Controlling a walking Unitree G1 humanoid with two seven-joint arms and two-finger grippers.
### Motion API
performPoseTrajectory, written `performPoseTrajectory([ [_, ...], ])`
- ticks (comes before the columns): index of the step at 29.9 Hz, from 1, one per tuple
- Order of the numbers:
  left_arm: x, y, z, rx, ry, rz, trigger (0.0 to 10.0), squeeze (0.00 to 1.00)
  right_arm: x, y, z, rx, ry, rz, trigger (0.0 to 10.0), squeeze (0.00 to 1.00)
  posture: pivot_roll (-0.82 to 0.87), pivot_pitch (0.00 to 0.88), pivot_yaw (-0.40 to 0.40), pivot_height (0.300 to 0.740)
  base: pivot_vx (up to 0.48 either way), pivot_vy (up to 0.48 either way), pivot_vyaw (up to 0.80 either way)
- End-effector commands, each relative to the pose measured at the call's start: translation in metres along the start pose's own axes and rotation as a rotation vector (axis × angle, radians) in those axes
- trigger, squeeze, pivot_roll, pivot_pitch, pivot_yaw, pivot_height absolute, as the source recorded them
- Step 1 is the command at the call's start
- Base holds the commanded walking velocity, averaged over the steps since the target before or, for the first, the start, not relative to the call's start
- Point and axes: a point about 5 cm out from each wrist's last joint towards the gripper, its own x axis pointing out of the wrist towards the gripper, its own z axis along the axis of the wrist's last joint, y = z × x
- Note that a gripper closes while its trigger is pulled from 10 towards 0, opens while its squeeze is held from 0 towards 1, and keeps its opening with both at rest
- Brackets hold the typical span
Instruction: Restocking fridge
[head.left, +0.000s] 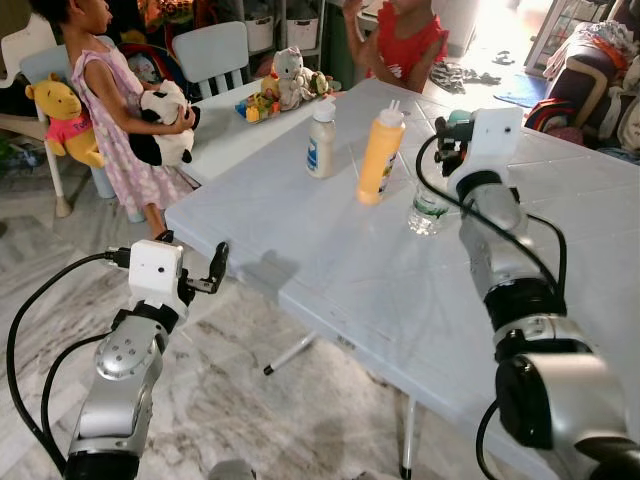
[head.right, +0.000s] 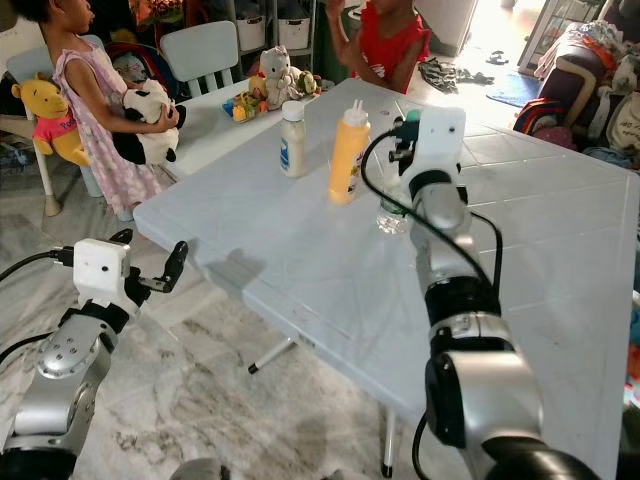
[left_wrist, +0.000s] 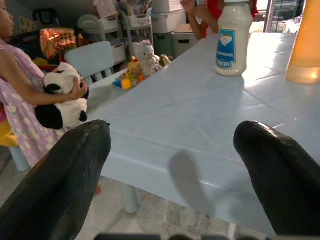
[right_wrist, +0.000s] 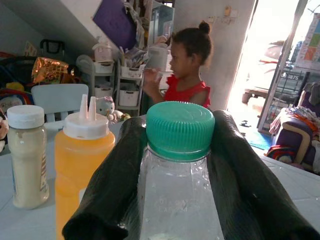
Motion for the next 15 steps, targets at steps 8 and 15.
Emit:
performPoseTrajectory([
  [8, 0.007, -0.001, -0.002, -0.001, 0.014, 0.000, 10.0, 0.00, -0.015, 0.016, 0.008, 0.027, -0.032, 0.063, 0.0, 0.00, 0.10, 0.000, -0.036, 0.740, 0.000, 0.000, 0.00],
  [15, 0.014, -0.004, -0.002, -0.008, 0.009, -0.005, 10.0, 0.00, -0.032, 0.027, 0.023, 0.140, -0.010, 0.113, 0.0, 0.00, 0.08, 0.000, -0.038, 0.740, 0.000, 0.000, 0.00],
])
